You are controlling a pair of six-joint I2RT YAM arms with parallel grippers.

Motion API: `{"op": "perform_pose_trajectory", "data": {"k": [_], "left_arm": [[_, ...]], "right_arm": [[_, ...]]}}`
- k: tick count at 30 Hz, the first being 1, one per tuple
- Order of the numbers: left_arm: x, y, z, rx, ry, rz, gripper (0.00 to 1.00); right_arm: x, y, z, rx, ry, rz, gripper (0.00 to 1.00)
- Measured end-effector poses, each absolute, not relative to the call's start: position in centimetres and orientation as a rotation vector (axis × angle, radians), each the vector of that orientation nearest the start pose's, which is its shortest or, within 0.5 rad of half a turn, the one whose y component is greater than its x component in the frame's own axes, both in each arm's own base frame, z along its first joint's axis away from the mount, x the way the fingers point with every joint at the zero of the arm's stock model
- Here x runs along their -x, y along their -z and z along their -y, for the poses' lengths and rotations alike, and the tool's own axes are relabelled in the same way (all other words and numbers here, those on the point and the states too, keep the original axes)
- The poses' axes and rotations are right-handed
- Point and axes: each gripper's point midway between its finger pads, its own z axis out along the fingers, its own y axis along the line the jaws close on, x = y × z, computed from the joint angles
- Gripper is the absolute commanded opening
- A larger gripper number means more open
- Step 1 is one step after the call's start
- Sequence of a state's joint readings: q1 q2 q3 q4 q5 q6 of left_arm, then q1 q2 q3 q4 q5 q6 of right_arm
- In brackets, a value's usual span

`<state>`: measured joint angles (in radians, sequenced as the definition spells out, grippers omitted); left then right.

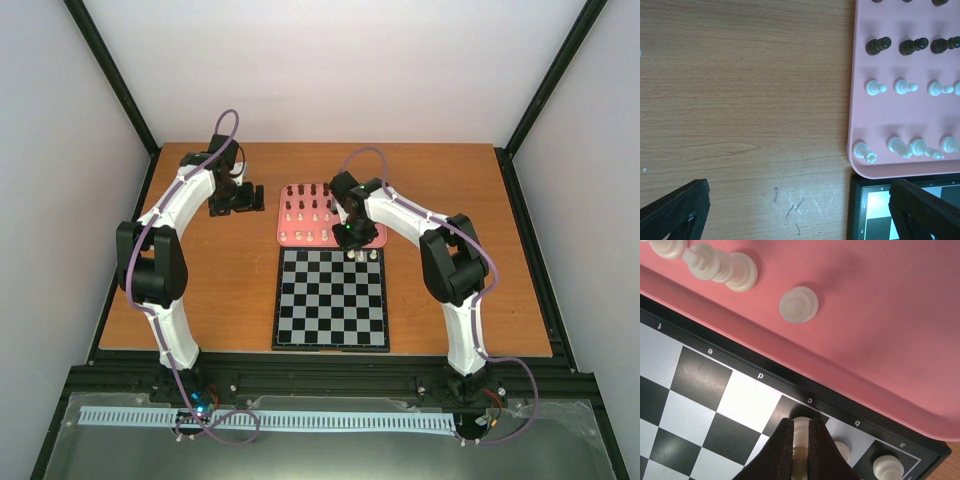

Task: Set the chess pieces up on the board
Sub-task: Place the chess piece on the chessboard.

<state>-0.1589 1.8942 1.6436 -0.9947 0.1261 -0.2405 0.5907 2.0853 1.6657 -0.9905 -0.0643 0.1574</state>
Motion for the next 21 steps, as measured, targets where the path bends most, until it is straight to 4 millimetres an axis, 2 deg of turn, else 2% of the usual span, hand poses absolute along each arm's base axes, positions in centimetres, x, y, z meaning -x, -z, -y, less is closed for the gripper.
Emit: {"op": "perform_pose_trajectory", "data": {"k": [13, 21], "left_arm": [[-42.54, -12.95, 9.03, 0.087, 0.270, -2.834, 1.00], [-42.54, -12.95, 9.03, 0.086, 0.270, -2.834, 1.00]], "right_arm": [[-36.03, -5.20, -25.69, 0.670, -0.189, -2.941, 0.03], [-35.97, -5.18, -25.85, 0.678, -0.202, -2.943, 0.14]]}}
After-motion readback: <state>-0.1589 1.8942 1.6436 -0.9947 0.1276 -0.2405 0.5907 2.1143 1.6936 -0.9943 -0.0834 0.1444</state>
